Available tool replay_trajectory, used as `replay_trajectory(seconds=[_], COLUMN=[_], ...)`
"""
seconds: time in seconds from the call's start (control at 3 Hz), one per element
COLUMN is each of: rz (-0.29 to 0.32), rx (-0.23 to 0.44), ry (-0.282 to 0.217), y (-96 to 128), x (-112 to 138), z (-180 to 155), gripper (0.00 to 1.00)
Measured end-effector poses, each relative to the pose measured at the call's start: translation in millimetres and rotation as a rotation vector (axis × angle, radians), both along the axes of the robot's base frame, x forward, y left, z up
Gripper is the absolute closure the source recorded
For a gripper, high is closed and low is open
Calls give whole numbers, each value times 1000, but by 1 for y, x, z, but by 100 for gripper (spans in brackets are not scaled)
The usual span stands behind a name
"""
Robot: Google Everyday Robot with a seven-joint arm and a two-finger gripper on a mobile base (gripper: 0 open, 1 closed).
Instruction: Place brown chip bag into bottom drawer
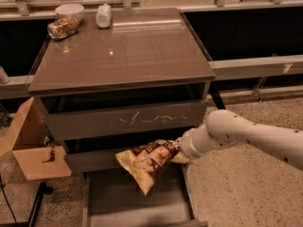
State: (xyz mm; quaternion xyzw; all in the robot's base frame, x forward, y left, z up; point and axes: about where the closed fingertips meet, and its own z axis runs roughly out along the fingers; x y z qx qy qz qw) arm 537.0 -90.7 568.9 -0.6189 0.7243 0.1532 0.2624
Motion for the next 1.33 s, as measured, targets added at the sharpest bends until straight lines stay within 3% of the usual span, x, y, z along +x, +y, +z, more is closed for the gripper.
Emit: replay_trajectory(seconds=[1.0,1.33], rz=[-8,-8], rx=[37,37], ry=[50,50], y=[14,14], x=[2,2], z=[-121,-121], gripper=[100,100])
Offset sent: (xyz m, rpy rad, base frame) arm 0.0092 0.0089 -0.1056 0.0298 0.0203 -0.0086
